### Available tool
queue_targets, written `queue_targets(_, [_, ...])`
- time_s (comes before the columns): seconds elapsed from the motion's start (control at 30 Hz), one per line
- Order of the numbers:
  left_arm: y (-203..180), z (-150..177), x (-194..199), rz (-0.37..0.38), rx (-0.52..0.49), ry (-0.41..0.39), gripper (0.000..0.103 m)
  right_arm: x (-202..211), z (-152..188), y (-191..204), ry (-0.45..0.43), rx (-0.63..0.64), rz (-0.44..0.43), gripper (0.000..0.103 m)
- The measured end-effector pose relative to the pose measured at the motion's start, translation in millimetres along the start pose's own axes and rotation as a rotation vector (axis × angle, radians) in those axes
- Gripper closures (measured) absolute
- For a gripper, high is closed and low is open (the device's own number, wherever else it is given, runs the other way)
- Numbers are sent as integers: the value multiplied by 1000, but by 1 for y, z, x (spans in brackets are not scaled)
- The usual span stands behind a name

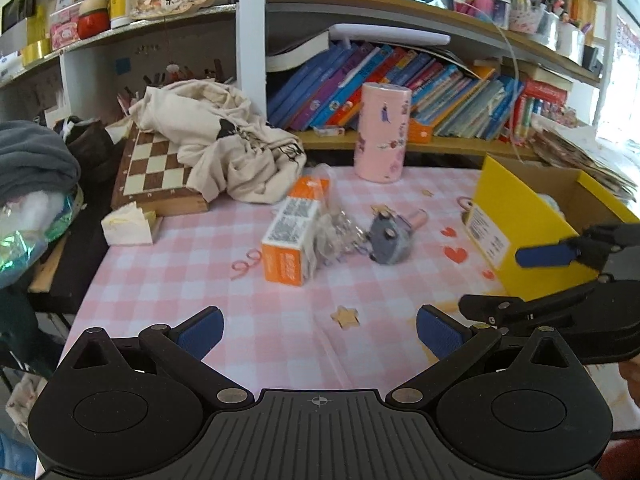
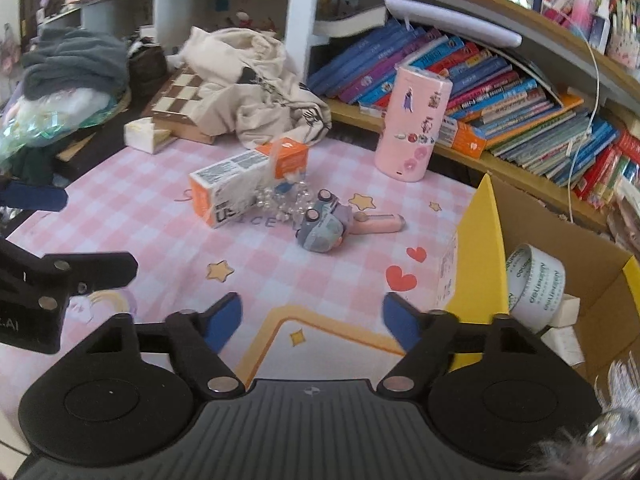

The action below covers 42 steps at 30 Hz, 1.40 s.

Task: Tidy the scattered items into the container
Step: 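Move the left tool toward the orange-white medicine box while the right tool approaches the grey toy, then close the left tool on the orange-white box while the right tool grasps the grey toy car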

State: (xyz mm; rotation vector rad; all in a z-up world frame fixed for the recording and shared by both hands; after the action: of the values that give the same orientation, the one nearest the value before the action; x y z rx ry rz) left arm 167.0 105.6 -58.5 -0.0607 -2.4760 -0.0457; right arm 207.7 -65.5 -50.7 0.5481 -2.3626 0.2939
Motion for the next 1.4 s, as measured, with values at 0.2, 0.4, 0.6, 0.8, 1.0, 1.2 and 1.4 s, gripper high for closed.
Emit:
queue_targets(0.2, [4, -21, -29, -6, -13, -22, 1, -24, -24, -14, -28, -64, 38, 43])
queue_targets(0.4, [6, -32, -62, -12, -20, -2, 13, -50, -41, -25, -14, -140, 61, 43])
queue_targets(0.6, [13, -32, -88, -19, -11, 38, 20, -74, -45, -23, 30, -211, 27, 47])
queue_targets(0.8, [21, -31, -108, -27, -17, 65, 20, -94, -46, -28, 71, -252, 25, 47])
queue_targets(1.0, [29, -36, -127, -40, -35, 78, 26, -112, -51, -29, 96, -295, 31, 47])
queue_targets(1.2, [30, -35, -144, -34, -32, 109, 47, -129, -53, -32, 126, -354, 40, 47])
queue_targets(1.4, [21, -31, -152, 1, -45, 124, 64, -140, -56, -35, 140, -392, 20, 59])
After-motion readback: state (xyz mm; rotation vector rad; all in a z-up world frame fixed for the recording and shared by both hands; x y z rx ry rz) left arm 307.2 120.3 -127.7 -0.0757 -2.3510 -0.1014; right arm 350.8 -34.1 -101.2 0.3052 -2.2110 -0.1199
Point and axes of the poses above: each gripper's, at about its wrist camera, not at the fingertips, and x roughly against the way its jaws point, y to its left, z to its underside, the point moved 7 cm from there along -x, roughly the way its jaws point, and after that the axes turned 3 degrees about -x, right-handed, at the moved point
